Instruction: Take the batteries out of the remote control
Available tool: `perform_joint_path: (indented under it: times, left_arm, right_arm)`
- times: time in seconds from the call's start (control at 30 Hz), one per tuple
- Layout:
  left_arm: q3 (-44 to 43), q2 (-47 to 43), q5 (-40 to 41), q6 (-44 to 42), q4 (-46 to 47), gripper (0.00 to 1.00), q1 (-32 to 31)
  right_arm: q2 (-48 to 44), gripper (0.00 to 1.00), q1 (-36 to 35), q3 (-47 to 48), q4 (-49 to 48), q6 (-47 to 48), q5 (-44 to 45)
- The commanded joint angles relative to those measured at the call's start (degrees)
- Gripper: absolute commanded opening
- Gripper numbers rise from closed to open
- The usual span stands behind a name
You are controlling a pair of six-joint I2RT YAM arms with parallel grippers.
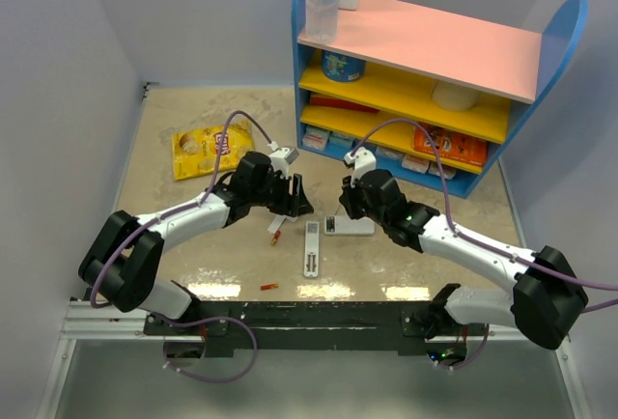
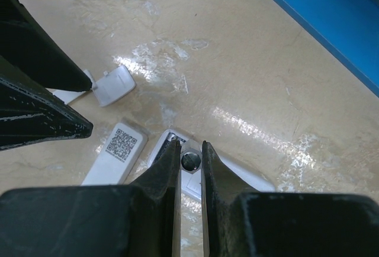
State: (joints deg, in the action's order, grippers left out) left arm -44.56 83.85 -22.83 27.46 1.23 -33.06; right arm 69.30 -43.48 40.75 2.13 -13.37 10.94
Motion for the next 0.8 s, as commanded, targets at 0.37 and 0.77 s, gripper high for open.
perform_joint_path:
  times: [0.37,0.77]
  left_arm:
    - [-4.83,5.7,-2.05,-1.36,0.44,0.59,-2.27]
    - [-8.0,11.59,-2.67,3.65,4.74,0.53,-5.44]
  right_arm:
    - [-4.78,0.0,-0.02,-0.15,4.11,-0.78,3.47]
    - [-11.2,0.0,-0.02,0.47,5.08,-3.51,-0.29]
